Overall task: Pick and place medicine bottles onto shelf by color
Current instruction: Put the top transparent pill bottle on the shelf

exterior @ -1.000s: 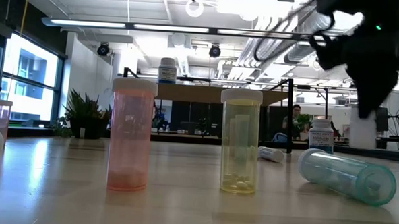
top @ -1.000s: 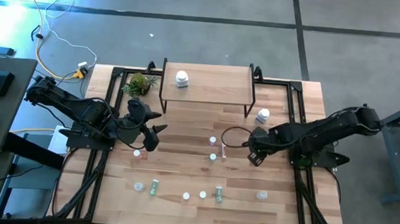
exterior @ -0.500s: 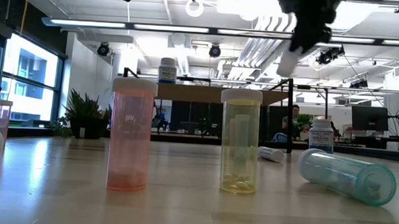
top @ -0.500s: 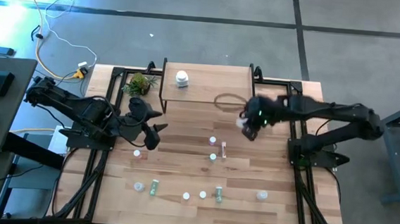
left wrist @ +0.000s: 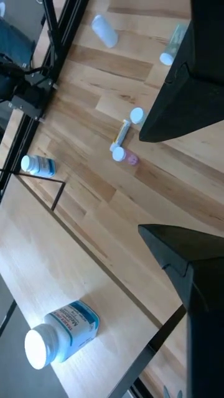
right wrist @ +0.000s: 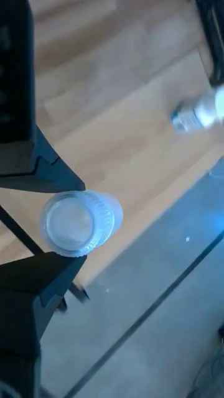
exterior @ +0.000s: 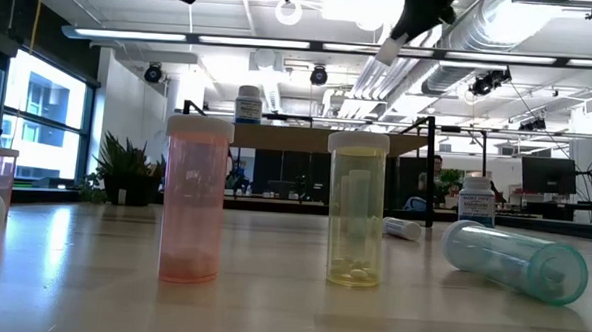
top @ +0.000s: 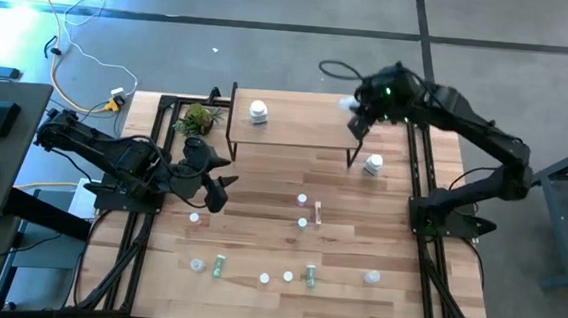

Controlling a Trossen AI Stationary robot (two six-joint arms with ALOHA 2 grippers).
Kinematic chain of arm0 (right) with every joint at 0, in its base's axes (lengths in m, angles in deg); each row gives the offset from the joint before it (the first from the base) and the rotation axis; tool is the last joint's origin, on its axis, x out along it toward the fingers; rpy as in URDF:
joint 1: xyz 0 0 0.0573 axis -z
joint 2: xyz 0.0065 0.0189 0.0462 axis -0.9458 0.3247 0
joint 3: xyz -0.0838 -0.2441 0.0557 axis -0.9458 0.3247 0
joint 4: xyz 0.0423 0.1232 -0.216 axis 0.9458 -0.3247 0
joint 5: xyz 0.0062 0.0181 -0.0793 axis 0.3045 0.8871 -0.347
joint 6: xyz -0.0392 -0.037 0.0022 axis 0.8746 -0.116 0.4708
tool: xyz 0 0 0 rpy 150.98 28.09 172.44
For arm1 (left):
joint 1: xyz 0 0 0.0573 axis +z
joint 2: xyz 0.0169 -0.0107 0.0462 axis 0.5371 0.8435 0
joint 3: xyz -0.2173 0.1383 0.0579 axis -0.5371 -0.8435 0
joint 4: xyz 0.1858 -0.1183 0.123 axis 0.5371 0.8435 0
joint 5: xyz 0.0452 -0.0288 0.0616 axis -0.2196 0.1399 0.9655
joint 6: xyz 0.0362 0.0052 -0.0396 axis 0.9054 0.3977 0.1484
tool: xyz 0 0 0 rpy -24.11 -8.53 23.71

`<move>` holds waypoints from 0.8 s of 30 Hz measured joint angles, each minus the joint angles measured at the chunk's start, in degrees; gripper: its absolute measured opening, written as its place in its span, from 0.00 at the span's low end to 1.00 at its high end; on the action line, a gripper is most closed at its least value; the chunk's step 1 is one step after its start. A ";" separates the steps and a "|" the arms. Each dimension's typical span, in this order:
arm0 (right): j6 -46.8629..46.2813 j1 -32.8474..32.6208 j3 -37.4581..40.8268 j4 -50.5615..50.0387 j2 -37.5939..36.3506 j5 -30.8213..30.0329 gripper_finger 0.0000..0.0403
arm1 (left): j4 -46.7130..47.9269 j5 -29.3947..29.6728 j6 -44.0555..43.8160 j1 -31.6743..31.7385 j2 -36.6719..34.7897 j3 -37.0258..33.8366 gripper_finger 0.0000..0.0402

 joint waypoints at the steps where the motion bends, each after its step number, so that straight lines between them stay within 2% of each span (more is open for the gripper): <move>1: 0.67 0.93 -1.59 -1.04 1.33 0.02 0.29 | -0.01 0.00 -0.01 0.00 0.00 0.00 0.54; 8: 4.33 4.83 -8.23 -8.95 10.41 0.13 0.29 | -0.02 0.00 -0.02 0.00 0.00 0.00 0.54; 14: 6.70 7.08 -8.36 -11.59 16.65 3.79 0.30 | -0.02 0.02 -0.01 0.00 0.00 0.00 0.54; 24: 10.60 8.55 -8.34 -15.84 23.11 5.04 0.30 | -0.04 -1.16 -0.02 0.00 0.00 0.00 0.54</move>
